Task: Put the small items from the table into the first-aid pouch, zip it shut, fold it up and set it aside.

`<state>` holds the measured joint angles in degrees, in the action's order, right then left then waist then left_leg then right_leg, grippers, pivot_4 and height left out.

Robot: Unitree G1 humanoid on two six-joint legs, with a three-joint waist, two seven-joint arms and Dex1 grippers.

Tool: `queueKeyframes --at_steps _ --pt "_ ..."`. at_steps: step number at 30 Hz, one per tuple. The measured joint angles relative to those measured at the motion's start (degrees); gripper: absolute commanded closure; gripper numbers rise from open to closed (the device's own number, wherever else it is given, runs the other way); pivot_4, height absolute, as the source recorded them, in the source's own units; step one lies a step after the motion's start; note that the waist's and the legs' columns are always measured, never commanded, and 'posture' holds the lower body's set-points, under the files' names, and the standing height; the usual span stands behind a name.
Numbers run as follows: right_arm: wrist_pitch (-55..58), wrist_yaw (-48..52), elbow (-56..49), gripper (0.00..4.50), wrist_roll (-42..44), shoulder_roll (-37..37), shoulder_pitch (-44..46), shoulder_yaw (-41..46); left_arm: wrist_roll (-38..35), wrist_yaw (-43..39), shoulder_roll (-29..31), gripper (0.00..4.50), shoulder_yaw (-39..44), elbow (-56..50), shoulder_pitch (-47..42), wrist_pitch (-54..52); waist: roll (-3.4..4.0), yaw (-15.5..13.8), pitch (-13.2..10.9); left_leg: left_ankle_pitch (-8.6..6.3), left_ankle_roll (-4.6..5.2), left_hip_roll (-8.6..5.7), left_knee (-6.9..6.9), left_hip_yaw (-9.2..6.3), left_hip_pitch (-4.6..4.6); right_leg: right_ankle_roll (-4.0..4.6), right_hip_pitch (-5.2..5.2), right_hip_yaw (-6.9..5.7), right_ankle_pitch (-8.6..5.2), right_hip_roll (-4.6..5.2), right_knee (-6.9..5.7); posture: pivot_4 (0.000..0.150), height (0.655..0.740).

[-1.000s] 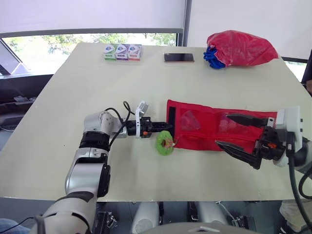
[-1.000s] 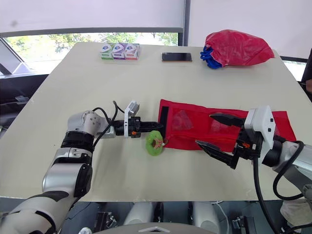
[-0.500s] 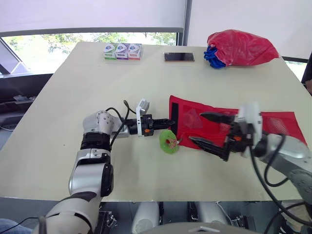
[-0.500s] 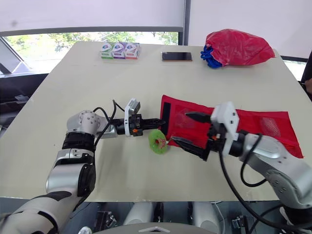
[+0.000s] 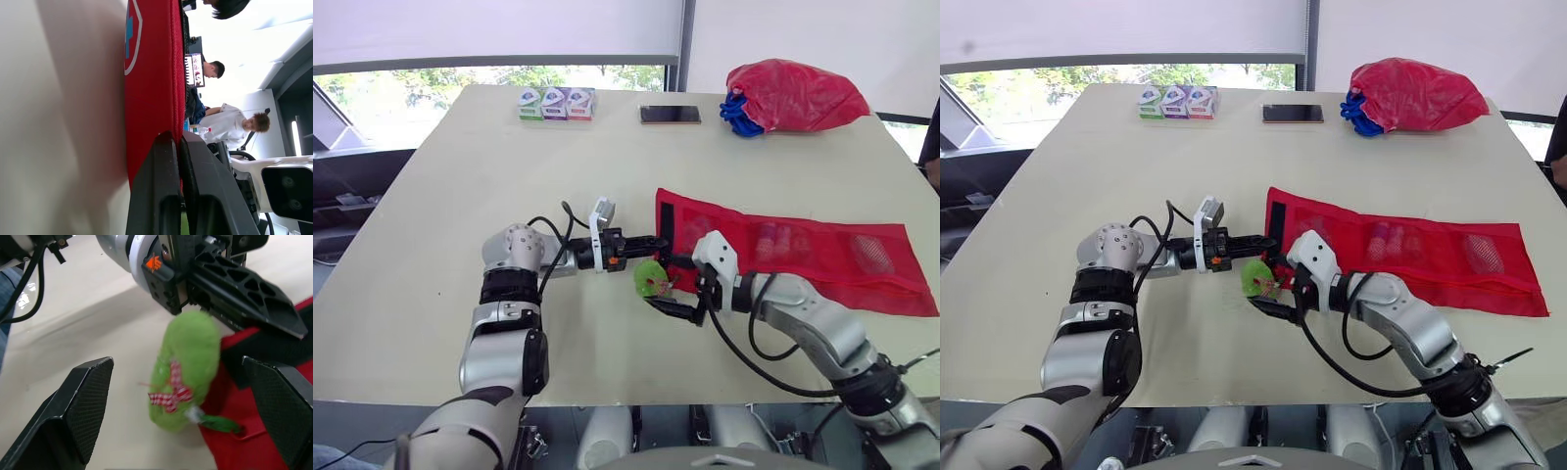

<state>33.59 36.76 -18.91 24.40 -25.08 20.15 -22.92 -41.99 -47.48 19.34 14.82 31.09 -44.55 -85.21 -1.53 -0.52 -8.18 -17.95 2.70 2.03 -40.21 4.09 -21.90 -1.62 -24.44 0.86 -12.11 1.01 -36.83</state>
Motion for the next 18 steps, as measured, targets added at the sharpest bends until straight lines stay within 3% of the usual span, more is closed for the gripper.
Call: queueKeyframes --at_steps 1,4,6,8,9,18 --pt "-0.3 0.1 0.2 0.71 -0.6 0.2 0.2 0.0 -0.1 0.1 -0.1 4.50 0.2 -0.2 0.0 -0.1 0.00 0.0 0.0 0.00 0.00 0.00 0.00 0.00 -0.01 0.00 0.00 0.00 0.00 0.00 0.00 0.150 0.7400" --pt "-1.4 0.5 1.2 2.14 -2.7 0.9 0.6 0.0 -0.4 0.7 -0.4 4.50 0.6 -0.4 0.1 -0.4 0.00 0.0 0.0 0.00 -0.01 0.00 0.00 0.00 0.00 0.00 0.00 0.00 0.00 0.01 0.00 0.150 0.7400" --pt "-2.0 0.7 1.6 3.32 -4.2 1.2 0.6 0.0 -0.7 1.1 -0.8 4.50 0.9 -0.4 0.1 -0.5 0.00 0.0 0.0 0.00 -0.01 0.00 0.00 0.01 -0.01 0.00 0.00 0.00 0.00 0.01 0.00 0.150 0.7400" --pt "-3.1 1.3 1.7 4.12 -5.7 1.2 0.6 0.0 -0.9 1.3 -0.8 4.50 0.9 -0.4 0.1 -0.5 0.00 0.0 0.0 0.00 -0.01 0.00 0.00 0.01 0.00 0.00 0.00 0.01 0.00 0.01 0.00 0.150 0.7400" --pt "-3.5 1.5 1.8 4.32 -6.2 1.2 0.6 0.0 -0.9 1.4 -0.9 4.50 0.9 -0.4 0.1 -0.5 0.00 0.0 0.0 0.01 -0.01 0.00 0.00 0.01 0.00 0.00 0.00 0.00 0.00 0.01 0.00 0.150 0.7400" --pt "-5.1 3.2 0.7 4.32 -5.1 3.1 -2.2 2.4 -0.9 1.5 -0.6 4.50 0.6 -0.4 0.2 -0.1 0.00 0.0 0.0 0.01 -0.02 0.00 0.00 -0.01 -0.01 0.00 0.00 0.00 0.01 0.01 0.00 0.150 0.7400"
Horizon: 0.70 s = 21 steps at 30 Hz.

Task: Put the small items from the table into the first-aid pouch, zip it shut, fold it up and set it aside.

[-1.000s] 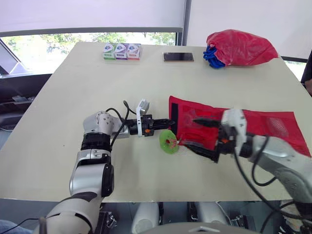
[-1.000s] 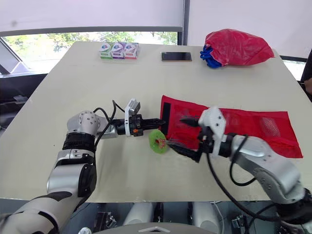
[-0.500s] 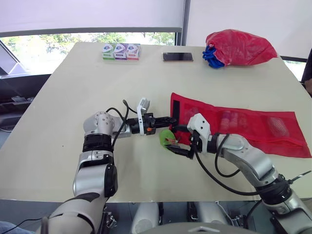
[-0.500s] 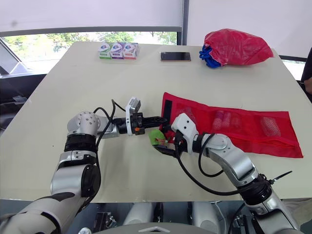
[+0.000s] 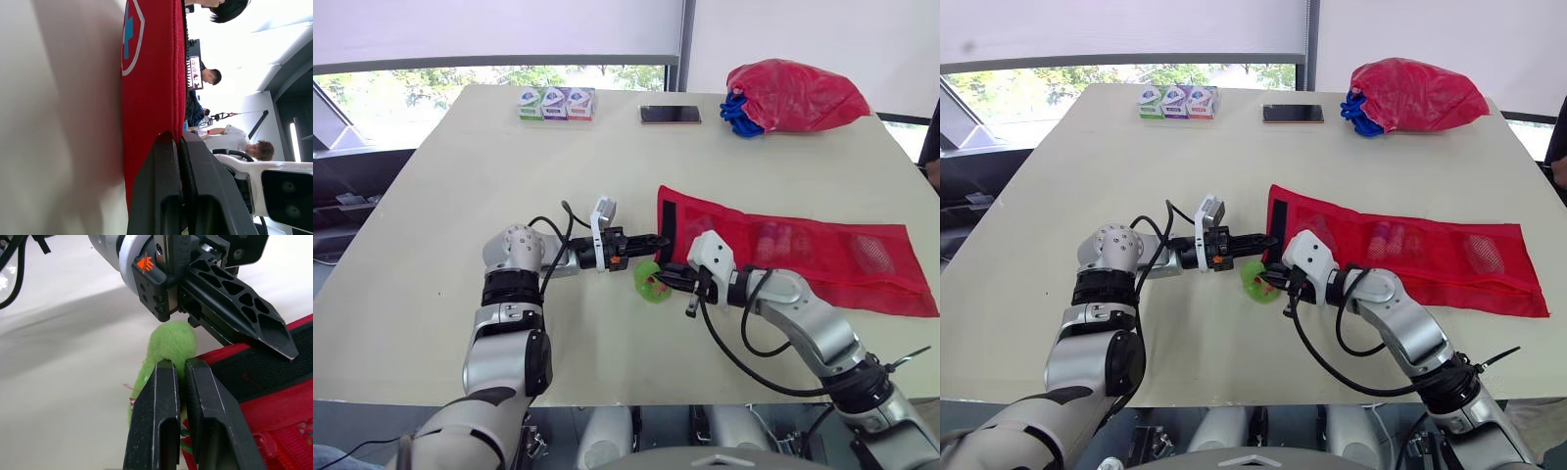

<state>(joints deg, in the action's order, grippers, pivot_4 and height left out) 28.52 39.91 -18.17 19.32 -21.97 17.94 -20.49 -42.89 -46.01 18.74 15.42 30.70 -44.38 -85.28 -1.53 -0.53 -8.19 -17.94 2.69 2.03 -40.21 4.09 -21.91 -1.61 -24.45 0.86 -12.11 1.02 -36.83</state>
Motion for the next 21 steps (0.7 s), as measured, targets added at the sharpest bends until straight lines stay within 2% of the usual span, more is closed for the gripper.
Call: queueKeyframes --at_steps 5,9,21 --pt "0.0 -0.6 -5.1 4.32 5.4 0.3 -3.3 8.4 0.6 -0.9 1.9 4.50 -1.6 0.0 0.3 2.9 0.00 0.0 0.0 0.00 0.00 0.01 0.00 0.01 0.01 0.01 0.01 -0.01 0.00 0.02 0.00 0.150 0.7400" --pt "0.3 -2.8 -5.6 4.32 6.4 -0.9 -8.2 14.1 1.7 -2.1 3.9 4.50 -2.8 0.0 1.7 5.2 0.01 0.2 0.0 -0.01 -0.01 0.02 0.01 0.03 0.02 0.19 0.00 0.01 -0.11 0.06 0.00 0.150 0.7400" --pt "1.0 -7.9 -3.7 4.32 8.3 -0.4 -15.9 22.4 2.4 -4.5 8.0 4.50 -4.4 0.7 2.0 8.3 0.01 1.3 0.0 -0.03 0.04 0.03 0.03 0.07 0.04 0.21 -0.02 0.06 -0.12 0.03 -0.02 0.150 0.7400"
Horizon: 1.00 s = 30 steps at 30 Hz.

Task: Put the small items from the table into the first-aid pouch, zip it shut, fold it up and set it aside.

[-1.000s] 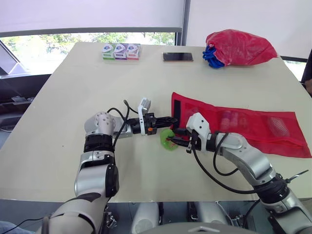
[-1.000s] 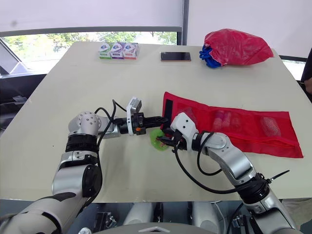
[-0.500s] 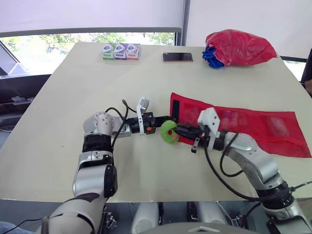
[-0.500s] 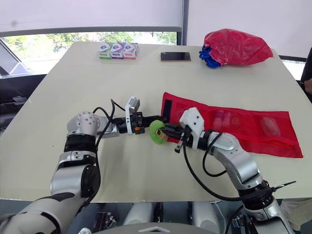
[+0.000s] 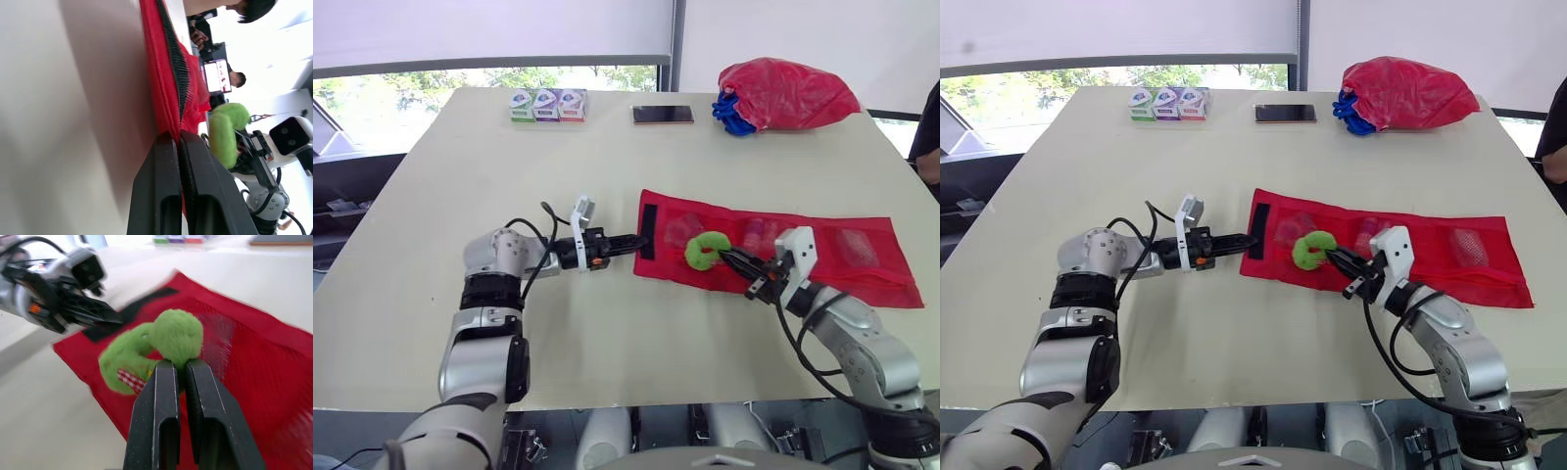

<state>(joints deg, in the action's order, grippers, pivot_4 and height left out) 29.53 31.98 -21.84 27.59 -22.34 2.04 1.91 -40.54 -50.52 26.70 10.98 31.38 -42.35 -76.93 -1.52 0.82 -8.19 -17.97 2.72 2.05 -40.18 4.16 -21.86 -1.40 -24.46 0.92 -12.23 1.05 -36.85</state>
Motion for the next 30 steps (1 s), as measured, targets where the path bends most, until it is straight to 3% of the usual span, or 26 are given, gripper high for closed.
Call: queueKeyframes --at_steps 9,18,30 --pt "-0.9 -1.8 -1.5 4.32 1.9 0.3 -4.4 2.0 0.0 -0.7 1.9 4.50 0.0 1.0 0.6 1.1 0.00 -0.1 0.0 -0.01 0.01 0.02 0.01 -0.01 0.00 0.00 0.00 -0.01 -0.01 0.00 0.00 0.150 0.7400" --pt "-2.0 -3.4 -1.7 4.32 3.2 -2.7 -10.5 15.0 1.1 -4.6 9.4 4.50 -1.3 0.5 3.5 3.0 0.01 -0.1 0.0 -0.01 0.01 0.04 0.03 0.02 0.02 0.00 -0.01 0.00 -0.01 0.05 0.00 0.150 0.7400" --pt "-5.3 -5.8 6.2 4.32 0.0 -6.5 -12.3 24.7 9.5 -10.7 17.0 4.50 -6.9 2.2 6.2 18.1 0.03 -0.1 0.0 -0.13 0.21 0.04 0.04 0.08 0.06 0.00 -0.01 0.01 -0.01 0.32 0.00 0.150 0.7400"
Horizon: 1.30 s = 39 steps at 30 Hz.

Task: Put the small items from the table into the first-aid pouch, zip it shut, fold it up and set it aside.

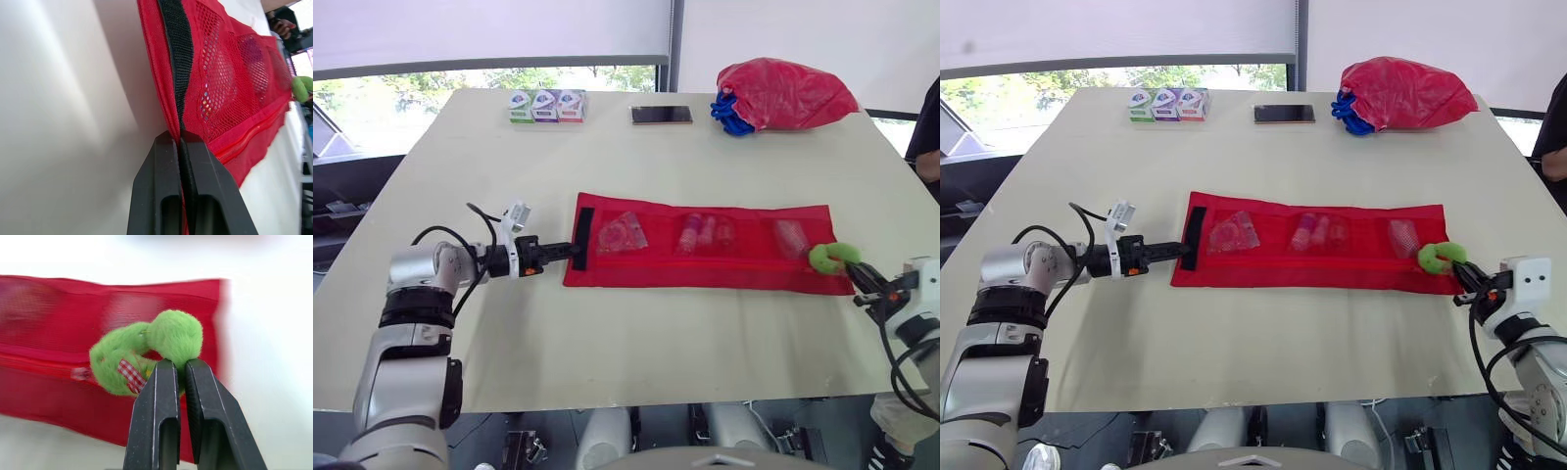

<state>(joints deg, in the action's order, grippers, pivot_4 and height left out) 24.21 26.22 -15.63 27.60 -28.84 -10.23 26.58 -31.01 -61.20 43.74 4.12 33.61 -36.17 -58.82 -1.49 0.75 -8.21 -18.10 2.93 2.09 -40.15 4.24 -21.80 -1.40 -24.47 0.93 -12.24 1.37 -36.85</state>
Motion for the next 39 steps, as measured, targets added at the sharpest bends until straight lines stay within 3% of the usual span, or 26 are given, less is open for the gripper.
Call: queueKeyframes --at_steps 7,17,18,26,28,33,37,39 --pt "-1.7 -4.0 5.6 4.32 -3.6 -0.1 2.3 0.9 2.9 0.5 1.0 4.50 0.2 6.4 -2.4 6.8 0.06 0.0 0.0 0.00 0.01 0.01 0.00 0.03 0.02 0.00 -0.01 0.01 0.00 -0.03 -0.01 0.150 0.7400" --pt "-3.3 -2.7 5.8 4.32 -2.0 0.0 3.2 0.5 4.0 -0.1 1.1 4.50 0.2 9.9 -3.5 9.4 0.08 0.0 0.0 -0.01 0.02 0.01 0.01 0.06 0.01 0.00 -0.01 0.03 0.00 -0.29 -0.01 0.150 0.7400" --pt "-3.1 -2.1 5.6 3.73 -0.9 0.0 3.1 0.7 4.2 -0.1 1.1 4.50 0.2 9.8 -3.5 9.4 0.08 0.0 0.0 -0.01 0.02 0.02 0.01 0.06 0.02 0.00 -0.01 0.04 0.00 -0.29 -0.01 0.150 0.7400" --pt "-0.2 2.8 1.2 0.26 6.9 -0.2 -1.4 3.3 5.7 -1.8 3.2 4.50 0.2 9.6 -2.6 11.3 0.09 0.2 0.0 -0.01 0.02 0.10 0.06 0.05 0.06 0.00 -0.01 0.04 0.00 -0.24 -0.02 0.150 0.7400" --pt "3.4 4.2 -2.8 0.00 10.9 -0.3 -4.6 3.7 6.6 -2.8 3.6 3.65 0.3 9.1 -1.8 13.3 0.09 0.0 0.0 -0.01 0.02 0.10 0.06 0.02 0.04 0.00 -0.01 0.03 0.00 -0.08 -0.01 0.150 0.7400" --pt "10.9 3.6 -9.7 0.00 18.5 0.1 -8.8 3.3 8.5 -4.5 5.1 1.91 0.3 6.4 -1.0 18.3 0.05 -0.1 0.0 -0.01 0.02 0.06 0.06 0.04 0.01 0.00 -0.01 -0.06 0.00 0.25 0.00 0.150 0.7400" --pt "12.5 -0.6 -11.8 0.00 17.7 2.3 -9.1 0.2 7.3 -10.4 5.4 0.06 1.2 -4.9 1.2 26.0 -0.07 -0.3 0.0 -0.01 0.02 0.05 0.06 0.04 -0.03 0.03 -0.03 -0.58 0.01 0.68 0.03 0.150 0.7400" --pt "13.3 -2.5 -12.0 0.00 17.8 3.2 -8.8 -0.2 6.5 -12.4 5.7 0.02 1.9 -9.2 1.3 27.8 0.00 -0.5 0.0 -0.02 0.01 0.02 0.06 0.04 -0.03 0.03 -0.03 -0.63 0.01 0.75 0.03 0.150 0.7400"
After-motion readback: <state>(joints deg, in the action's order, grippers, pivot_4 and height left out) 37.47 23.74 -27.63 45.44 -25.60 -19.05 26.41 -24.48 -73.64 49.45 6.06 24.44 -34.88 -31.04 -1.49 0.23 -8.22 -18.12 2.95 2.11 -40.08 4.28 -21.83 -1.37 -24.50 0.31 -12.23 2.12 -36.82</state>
